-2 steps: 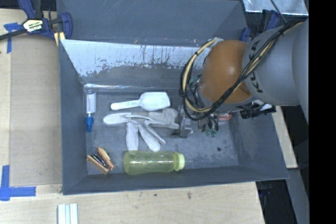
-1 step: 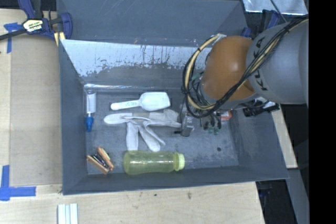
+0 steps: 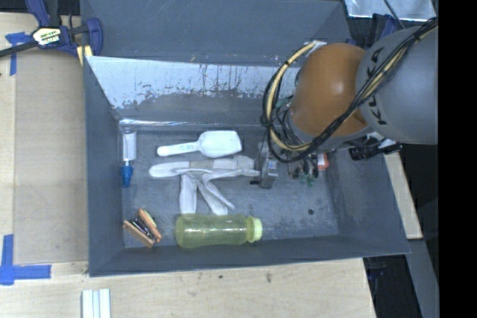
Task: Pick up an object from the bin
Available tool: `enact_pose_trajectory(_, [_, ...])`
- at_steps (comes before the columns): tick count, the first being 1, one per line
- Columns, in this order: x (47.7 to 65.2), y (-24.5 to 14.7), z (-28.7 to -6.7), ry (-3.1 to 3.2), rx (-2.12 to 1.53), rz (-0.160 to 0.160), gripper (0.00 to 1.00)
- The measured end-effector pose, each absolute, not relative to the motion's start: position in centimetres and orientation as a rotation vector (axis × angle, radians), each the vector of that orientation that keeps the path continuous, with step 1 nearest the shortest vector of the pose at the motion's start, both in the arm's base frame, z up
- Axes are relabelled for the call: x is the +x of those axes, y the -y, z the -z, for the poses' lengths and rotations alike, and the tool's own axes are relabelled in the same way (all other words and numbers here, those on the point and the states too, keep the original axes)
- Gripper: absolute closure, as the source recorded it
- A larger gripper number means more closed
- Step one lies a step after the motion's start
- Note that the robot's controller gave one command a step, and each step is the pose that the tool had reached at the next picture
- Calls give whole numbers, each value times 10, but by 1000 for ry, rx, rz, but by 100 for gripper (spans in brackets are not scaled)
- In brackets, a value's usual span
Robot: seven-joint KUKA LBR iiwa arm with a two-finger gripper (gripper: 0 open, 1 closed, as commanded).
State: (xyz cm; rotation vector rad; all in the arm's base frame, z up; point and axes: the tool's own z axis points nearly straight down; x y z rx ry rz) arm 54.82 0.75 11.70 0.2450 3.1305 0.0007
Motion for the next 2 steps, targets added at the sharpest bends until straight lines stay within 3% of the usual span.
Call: enact_pose_trajectory(2, [548, -7, -135, -3134, 245, 0, 100])
